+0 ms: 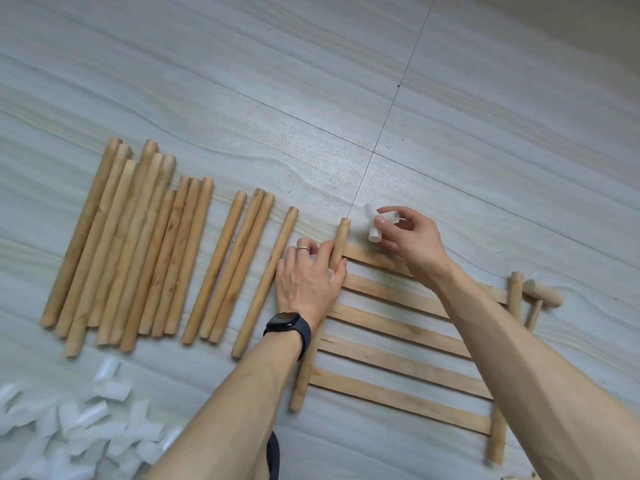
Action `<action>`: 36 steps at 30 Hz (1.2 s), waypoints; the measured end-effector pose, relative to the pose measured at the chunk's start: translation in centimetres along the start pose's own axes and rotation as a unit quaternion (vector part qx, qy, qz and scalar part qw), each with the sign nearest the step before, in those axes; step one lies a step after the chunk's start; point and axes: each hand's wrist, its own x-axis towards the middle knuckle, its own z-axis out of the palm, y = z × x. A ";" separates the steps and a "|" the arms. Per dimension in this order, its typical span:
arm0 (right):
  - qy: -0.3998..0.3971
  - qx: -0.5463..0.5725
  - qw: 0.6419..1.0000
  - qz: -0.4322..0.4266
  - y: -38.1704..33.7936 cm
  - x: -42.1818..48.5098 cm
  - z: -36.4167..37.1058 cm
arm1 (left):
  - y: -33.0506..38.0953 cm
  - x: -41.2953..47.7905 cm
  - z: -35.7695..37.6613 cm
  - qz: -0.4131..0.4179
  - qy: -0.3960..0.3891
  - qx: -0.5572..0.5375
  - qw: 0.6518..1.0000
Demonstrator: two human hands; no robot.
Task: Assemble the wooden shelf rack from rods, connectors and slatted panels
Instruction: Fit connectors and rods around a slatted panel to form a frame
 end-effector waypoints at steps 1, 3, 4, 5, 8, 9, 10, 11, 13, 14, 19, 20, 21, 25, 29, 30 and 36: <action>-0.005 0.028 1.000 0.006 -0.1 -0.1 -0.1 | 0.0 0.0 0.0 0.000 -0.001 0.000 1.000; -0.029 0.109 0.993 0.038 -0.3 -0.5 -0.3 | -0.1 0.0 0.1 0.000 -0.001 0.000 1.000; -0.049 0.168 0.982 0.067 -0.6 -0.7 -0.5 | -0.1 0.0 0.1 0.000 0.001 -0.001 1.000; -0.069 0.229 0.966 0.101 -0.8 -0.9 -0.7 | -0.1 0.0 0.2 0.000 0.003 -0.002 1.000; -0.125 0.383 0.895 0.192 -1.2 -1.3 -1.6 | -0.2 0.0 0.4 0.000 0.008 -0.004 1.000; -0.136 0.396 0.885 0.205 -1.3 -1.3 -1.7 | -0.2 0.0 0.4 0.000 0.009 -0.004 1.000; -0.136 0.378 0.892 0.206 -1.2 -1.2 -1.6 | -0.2 0.0 0.4 0.000 0.010 -0.005 1.000; -0.119 0.322 0.920 0.187 -1.0 -1.1 -1.3 | -0.2 0.1 0.4 -0.001 0.008 -0.007 1.000; -0.032 0.112 0.988 0.101 -0.7 -0.8 -0.3 | -0.2 0.0 0.3 -0.003 0.004 -0.011 1.000; 0.015 0.007 0.998 0.053 -0.7 -0.6 0.1 | -0.2 0.0 0.3 -0.005 0.003 -0.013 1.000; 0.005 -0.275 0.957 -0.087 -2.1 0.6 1.6 | -0.3 -0.1 0.3 -0.003 0.000 -0.015 1.000; -0.007 -0.310 0.945 -0.101 -2.6 0.9 1.7 | -0.3 -0.1 0.2 -0.004 -0.003 -0.015 1.000; -0.019 -0.342 0.933 -0.113 -3.1 1.2 1.7 | -0.3 -0.1 0.2 -0.006 -0.004 -0.016 1.000; -0.069 -0.428 0.890 -0.144 -4.7 2.3 1.8 | -0.3 -0.1 0.1 -0.016 -0.012 -0.028 0.999; -0.110 -0.471 0.864 -0.140 -5.2 3.4 2.7 | -0.3 -0.1 0.1 -0.017 -0.015 -0.031 0.999; -0.124 -0.488 0.854 -0.134 -5.3 3.5 2.9 | -0.3 0.0 0.1 -0.018 -0.016 -0.032 0.999; -0.126 -0.405 0.900 -0.104 -5.3 4.4 2.8 | -0.4 0.1 0.3 -0.014 -0.018 -0.026 0.999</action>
